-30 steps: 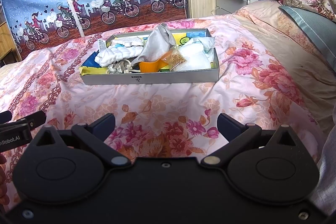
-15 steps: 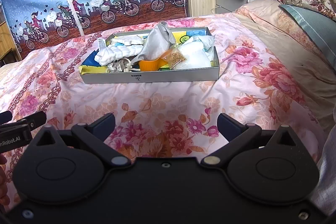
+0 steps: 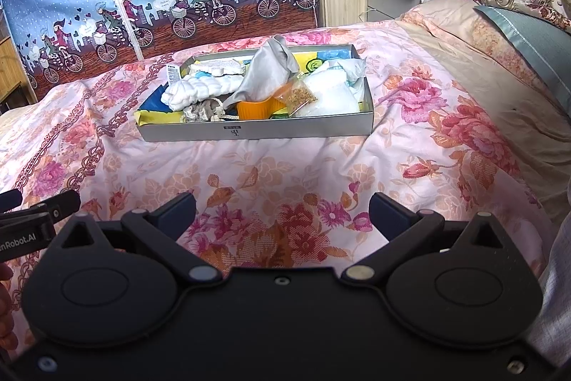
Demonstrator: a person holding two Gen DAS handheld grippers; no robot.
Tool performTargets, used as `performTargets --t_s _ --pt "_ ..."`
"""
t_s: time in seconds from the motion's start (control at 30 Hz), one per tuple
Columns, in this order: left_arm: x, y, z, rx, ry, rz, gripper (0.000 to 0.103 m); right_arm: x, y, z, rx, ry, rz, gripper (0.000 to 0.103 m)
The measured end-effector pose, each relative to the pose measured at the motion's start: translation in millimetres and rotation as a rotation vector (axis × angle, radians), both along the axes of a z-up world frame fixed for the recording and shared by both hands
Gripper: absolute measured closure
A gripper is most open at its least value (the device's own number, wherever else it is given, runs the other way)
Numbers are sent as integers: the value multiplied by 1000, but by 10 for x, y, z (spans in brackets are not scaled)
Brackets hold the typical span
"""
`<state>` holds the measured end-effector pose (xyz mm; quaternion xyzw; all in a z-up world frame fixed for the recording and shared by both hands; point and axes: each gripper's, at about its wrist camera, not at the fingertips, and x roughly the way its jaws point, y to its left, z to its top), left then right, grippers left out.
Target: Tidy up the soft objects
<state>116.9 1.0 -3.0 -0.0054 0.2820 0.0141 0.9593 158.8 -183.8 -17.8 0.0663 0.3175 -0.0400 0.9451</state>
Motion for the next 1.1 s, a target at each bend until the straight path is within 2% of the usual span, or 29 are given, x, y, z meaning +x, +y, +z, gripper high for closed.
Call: performTargets --t_s 1.1 --pt "-8 -11 -27 6 6 -11 1 -4 19 -8 1 4 0 0"
